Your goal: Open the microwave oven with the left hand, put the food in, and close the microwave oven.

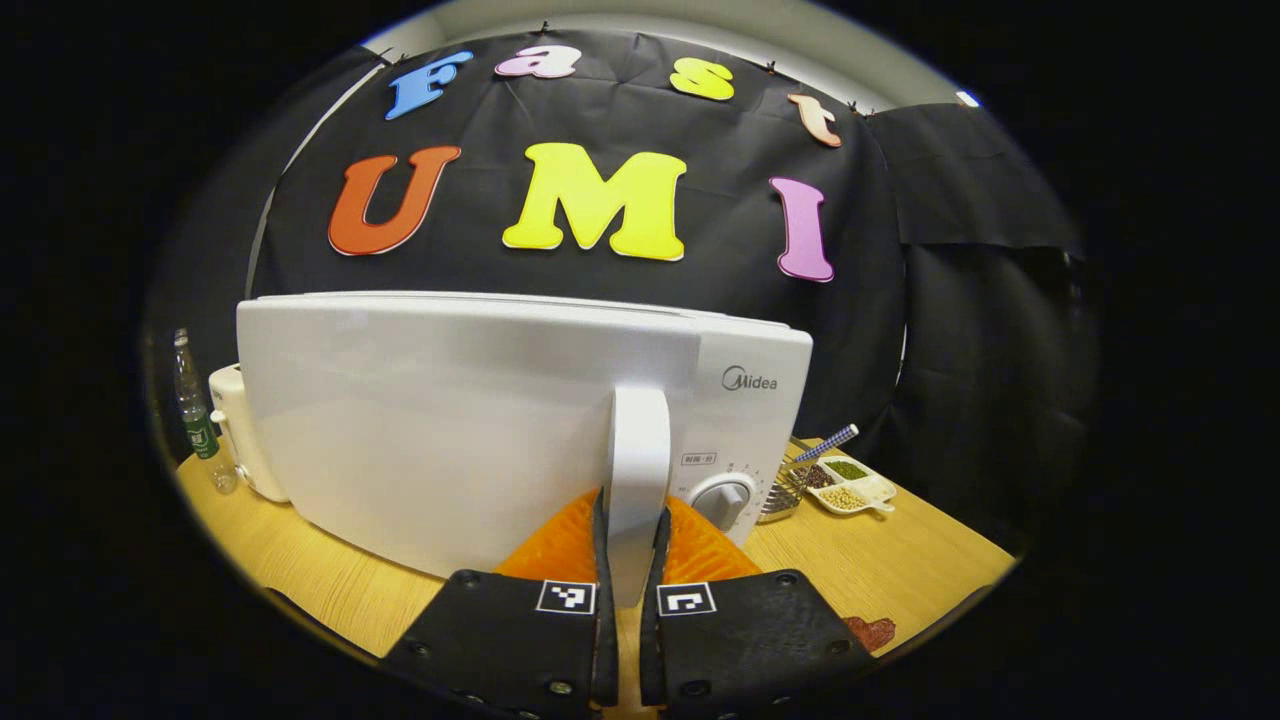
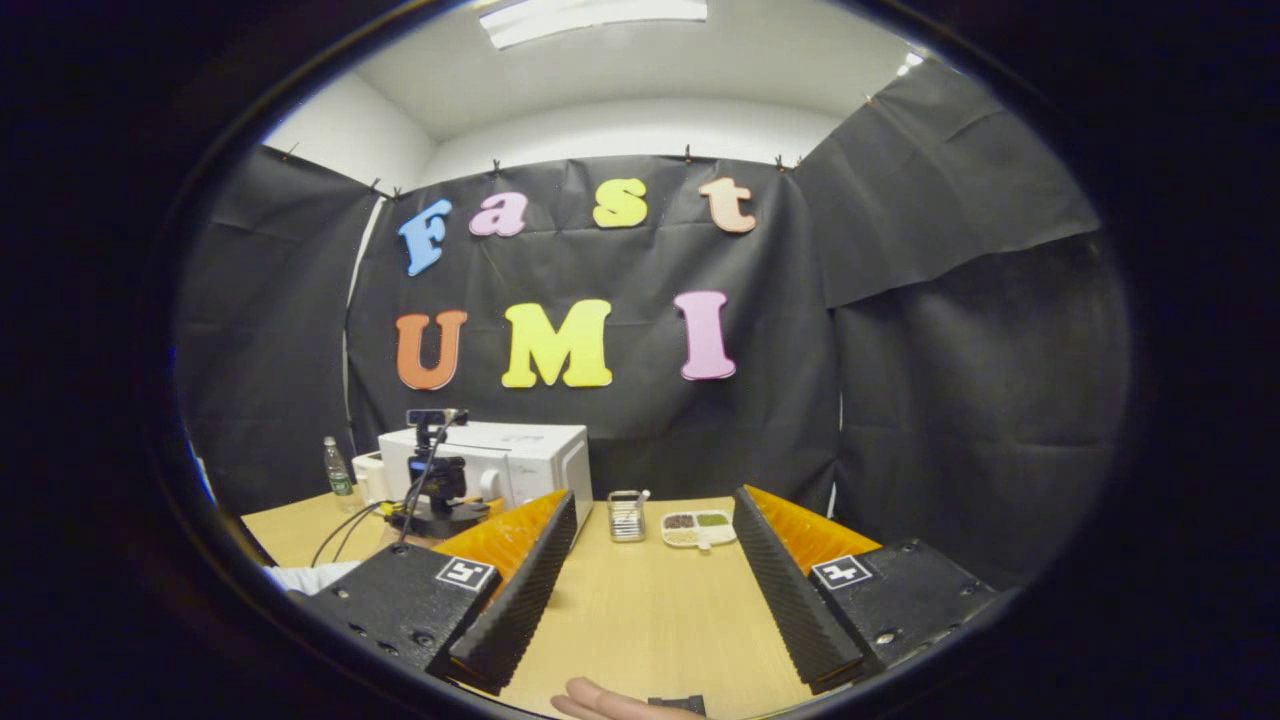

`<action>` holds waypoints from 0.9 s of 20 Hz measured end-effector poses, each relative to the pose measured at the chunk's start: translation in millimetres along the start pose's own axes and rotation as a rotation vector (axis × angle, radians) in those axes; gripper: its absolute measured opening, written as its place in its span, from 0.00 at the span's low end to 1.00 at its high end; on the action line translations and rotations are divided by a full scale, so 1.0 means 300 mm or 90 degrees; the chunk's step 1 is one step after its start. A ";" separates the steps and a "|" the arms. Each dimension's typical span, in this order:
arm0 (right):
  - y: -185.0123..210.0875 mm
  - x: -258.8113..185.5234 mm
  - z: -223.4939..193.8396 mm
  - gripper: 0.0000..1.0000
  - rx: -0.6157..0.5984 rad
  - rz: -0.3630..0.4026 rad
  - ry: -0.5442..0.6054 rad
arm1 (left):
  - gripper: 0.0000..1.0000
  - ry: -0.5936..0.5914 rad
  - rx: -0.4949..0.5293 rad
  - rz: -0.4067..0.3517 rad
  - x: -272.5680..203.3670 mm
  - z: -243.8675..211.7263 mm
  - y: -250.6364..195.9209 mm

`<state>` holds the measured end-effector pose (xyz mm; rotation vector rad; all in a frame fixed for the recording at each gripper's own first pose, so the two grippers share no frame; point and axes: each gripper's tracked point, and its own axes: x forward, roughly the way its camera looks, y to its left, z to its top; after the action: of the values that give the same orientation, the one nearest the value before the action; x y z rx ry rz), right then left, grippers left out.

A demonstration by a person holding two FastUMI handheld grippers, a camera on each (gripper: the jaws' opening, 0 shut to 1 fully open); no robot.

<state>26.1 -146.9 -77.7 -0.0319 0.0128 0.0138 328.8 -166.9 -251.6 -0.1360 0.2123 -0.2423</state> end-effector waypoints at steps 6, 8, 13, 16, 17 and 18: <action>0.024 -0.002 -0.082 1.00 0.057 0.012 0.044 | 0.09 0.002 0.025 -0.032 -0.243 -0.036 0.043; 0.043 -0.014 -0.110 1.00 0.066 0.013 0.062 | 0.08 0.008 0.047 -0.028 -0.334 -0.053 0.084; 0.077 -0.066 -0.094 1.00 0.057 0.000 0.063 | 0.10 0.009 0.029 -0.041 -0.544 -0.083 0.209; 0.124 -0.105 -0.058 1.00 0.047 0.002 0.054 | 0.10 0.002 0.044 -0.010 -0.664 -0.094 0.314; 0.142 -0.123 -0.045 1.00 0.041 0.003 0.050 | 0.10 0.000 0.044 0.003 -0.700 -0.099 0.358; 0.156 -0.138 -0.031 1.00 0.035 0.003 0.045 | 0.10 -0.001 0.038 0.017 -0.735 -0.104 0.407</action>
<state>-16.0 -100.8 -88.0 0.0226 0.0841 0.0164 140.0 2.7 -258.9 -0.0747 0.2044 -0.2214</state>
